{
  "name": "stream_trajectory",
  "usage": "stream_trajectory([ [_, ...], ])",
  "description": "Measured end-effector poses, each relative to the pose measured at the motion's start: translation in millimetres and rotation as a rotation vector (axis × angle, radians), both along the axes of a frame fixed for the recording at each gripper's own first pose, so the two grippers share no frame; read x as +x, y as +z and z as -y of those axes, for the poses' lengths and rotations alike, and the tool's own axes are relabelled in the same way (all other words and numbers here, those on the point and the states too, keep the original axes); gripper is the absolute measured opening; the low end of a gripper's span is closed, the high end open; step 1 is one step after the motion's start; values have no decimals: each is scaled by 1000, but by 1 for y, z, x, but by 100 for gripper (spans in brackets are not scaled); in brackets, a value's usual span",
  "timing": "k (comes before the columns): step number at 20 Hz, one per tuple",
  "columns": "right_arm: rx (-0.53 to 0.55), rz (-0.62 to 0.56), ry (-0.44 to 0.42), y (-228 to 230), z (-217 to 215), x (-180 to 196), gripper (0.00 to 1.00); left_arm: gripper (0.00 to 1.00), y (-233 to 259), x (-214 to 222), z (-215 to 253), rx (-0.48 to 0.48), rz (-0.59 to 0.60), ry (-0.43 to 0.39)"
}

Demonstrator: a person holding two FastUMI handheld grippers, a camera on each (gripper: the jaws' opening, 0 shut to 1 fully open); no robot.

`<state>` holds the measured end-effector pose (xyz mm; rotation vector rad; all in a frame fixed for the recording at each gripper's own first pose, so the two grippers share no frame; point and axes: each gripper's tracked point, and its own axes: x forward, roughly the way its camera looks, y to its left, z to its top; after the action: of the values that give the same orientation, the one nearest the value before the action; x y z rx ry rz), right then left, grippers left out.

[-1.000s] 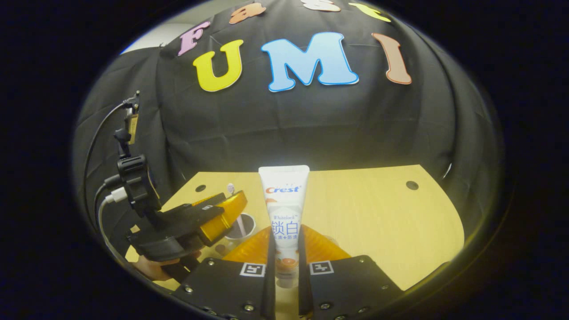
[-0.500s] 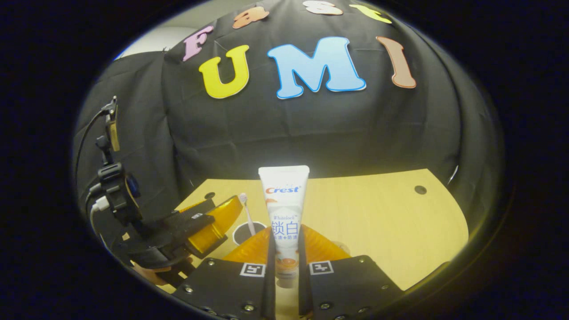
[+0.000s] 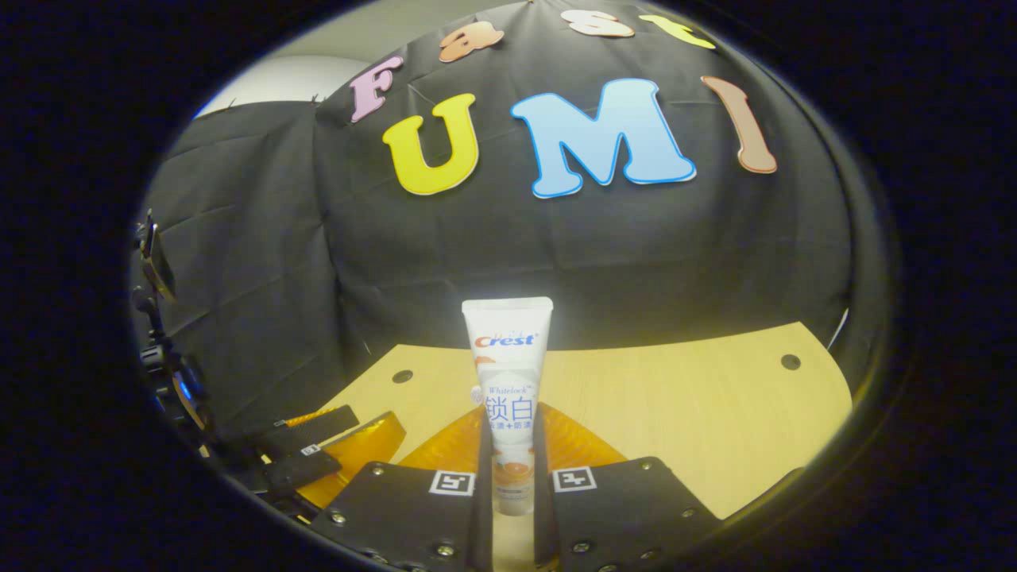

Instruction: Put the toothbrush and toothpaste on the desktop into the cup, then pick up the cup and place it on the coaster on the desktop.

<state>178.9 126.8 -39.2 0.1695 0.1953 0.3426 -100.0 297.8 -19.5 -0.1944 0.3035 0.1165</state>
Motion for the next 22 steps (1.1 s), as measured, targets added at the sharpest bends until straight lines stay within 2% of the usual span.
stream_trajectory([
  [1, -2, 13, 9, 1, -5, 4, 21, 99, 1, -5, -6, 6, -1, 13],
  [2, -3, 24, 18, 2, -10, 9, 21, 96, 1, -10, -11, 8, -5, 25],
  [12, -28, 73, 54, -17, -46, 55, 21, 96, -4, -46, -35, -29, -23, 98],
  [16, -52, 31, 67, -41, -59, 64, 21, 96, -11, -53, -42, -39, -42, 111],
  [17, -59, 23, 71, -47, -63, 66, 24, 96, -12, -54, -44, -39, -45, 115],
  [19, -78, 9, 75, -51, -63, 65, 23, 96, -13, -55, -46, -39, -46, 120],
  [22, -115, -27, 65, -63, -64, 62, 28, 96, -16, -56, -47, -42, -55, 121],
])
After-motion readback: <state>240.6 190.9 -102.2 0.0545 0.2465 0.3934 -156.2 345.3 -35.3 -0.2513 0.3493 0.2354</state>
